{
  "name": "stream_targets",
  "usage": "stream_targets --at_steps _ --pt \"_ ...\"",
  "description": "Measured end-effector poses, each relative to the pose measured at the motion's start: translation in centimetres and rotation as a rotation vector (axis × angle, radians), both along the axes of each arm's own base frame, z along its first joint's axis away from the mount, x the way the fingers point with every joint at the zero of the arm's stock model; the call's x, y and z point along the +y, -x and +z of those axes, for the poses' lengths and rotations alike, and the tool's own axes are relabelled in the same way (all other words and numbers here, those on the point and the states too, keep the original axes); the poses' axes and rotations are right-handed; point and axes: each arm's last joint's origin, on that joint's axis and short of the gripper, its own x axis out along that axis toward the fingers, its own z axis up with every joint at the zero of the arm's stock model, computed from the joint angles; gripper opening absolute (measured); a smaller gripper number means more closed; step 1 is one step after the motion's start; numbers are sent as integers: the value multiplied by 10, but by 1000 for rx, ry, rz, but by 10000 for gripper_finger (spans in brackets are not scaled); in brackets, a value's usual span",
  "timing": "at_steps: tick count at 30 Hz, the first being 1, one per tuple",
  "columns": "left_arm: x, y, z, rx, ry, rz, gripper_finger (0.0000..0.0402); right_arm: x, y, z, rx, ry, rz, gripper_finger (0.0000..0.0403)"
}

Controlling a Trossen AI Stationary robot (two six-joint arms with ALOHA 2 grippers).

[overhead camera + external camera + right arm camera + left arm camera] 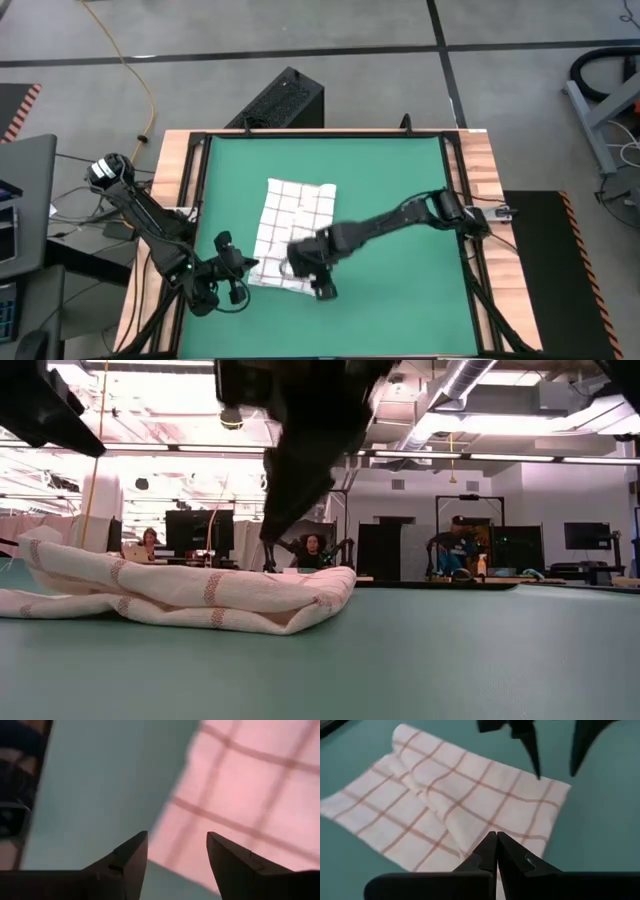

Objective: Roll towel
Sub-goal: Roll the white towel

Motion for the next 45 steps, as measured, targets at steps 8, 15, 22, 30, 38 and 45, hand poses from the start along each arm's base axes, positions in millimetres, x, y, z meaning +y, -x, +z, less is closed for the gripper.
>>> stream_targets --at_steps 8,15,22,30,38,45 --pt "-1 32 -16 40 24 -264 0 60 14 1 -132 175 -243 210" --pt "30 46 -38 207 109 -400 15 68 19 1 -147 203 -330 210" --pt "35 34 -18 86 29 -500 78 72 21 1 -145 188 -368 210" --pt "40 19 -28 140 -166 -582 139 72 21 0 -136 176 -392 210" --pt "43 12 -32 178 -257 -698 146 74 22 0 -132 164 -404 210" --pt "44 6 -41 229 -357 -734 146 74 22 0 -131 164 -406 210"
